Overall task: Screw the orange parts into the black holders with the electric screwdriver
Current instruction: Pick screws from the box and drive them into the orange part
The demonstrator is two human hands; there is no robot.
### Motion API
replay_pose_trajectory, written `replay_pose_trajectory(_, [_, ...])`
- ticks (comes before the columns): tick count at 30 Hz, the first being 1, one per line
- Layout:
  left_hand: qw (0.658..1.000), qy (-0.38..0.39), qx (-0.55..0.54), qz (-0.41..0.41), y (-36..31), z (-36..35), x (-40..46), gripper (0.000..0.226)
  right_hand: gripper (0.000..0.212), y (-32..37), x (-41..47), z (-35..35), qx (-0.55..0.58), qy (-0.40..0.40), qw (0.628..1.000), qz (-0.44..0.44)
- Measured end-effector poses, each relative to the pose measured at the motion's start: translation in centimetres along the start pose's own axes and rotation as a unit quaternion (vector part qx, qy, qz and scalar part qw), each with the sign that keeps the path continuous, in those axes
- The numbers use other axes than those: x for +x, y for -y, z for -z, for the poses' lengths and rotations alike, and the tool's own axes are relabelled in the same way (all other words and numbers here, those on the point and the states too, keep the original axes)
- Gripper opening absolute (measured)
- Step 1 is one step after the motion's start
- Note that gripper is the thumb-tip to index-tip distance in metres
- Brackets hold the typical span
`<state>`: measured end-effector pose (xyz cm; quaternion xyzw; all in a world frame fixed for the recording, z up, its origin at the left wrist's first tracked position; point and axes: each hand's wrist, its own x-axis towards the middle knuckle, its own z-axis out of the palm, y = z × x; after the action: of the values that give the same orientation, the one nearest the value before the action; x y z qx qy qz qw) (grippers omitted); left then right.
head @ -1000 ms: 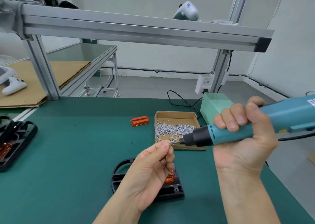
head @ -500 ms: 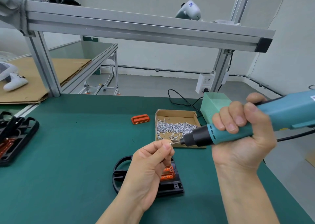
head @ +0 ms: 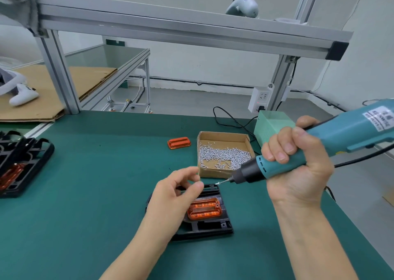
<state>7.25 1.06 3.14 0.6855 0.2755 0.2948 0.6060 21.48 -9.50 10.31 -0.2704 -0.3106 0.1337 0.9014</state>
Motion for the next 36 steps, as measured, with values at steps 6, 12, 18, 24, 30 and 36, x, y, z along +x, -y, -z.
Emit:
replay_pose_trajectory(6, [0.873, 0.171, 0.431, -0.151, 2.0, -0.2, -0.7, 0.053, 0.02, -1.7, 0.2, 1.6, -0.068, -0.009, 0.995, -0.072])
replay_pose_trajectory(12, [0.806, 0.195, 0.524, -0.196, 3.4, -0.4, -0.5, 0.052, 0.02, -2.9, 0.4, 2.0, -0.127, 0.028, 0.986, -0.104])
replay_pose_trajectory(18, [0.796, 0.185, 0.537, -0.21, 3.9, -0.5, -0.4, 0.051, 0.017, -3.6, 0.5, 1.8, -0.163, 0.044, 0.978, -0.126])
replay_pose_trajectory(24, [0.804, 0.188, 0.525, -0.208, 3.9, -0.6, -0.3, 0.05, 0.017, -4.3, 0.4, 1.6, -0.187, 0.057, 0.972, -0.127])
replay_pose_trajectory(30, [0.807, 0.185, 0.521, -0.207, 3.9, -0.6, -0.4, 0.05, 0.017, -4.7, 0.5, 1.5, -0.195, 0.063, 0.969, -0.138])
replay_pose_trajectory(36, [0.809, 0.183, 0.517, -0.213, 3.9, -0.6, -0.3, 0.049, 0.015, -5.1, 0.9, 1.3, -0.222, 0.082, 0.96, -0.148])
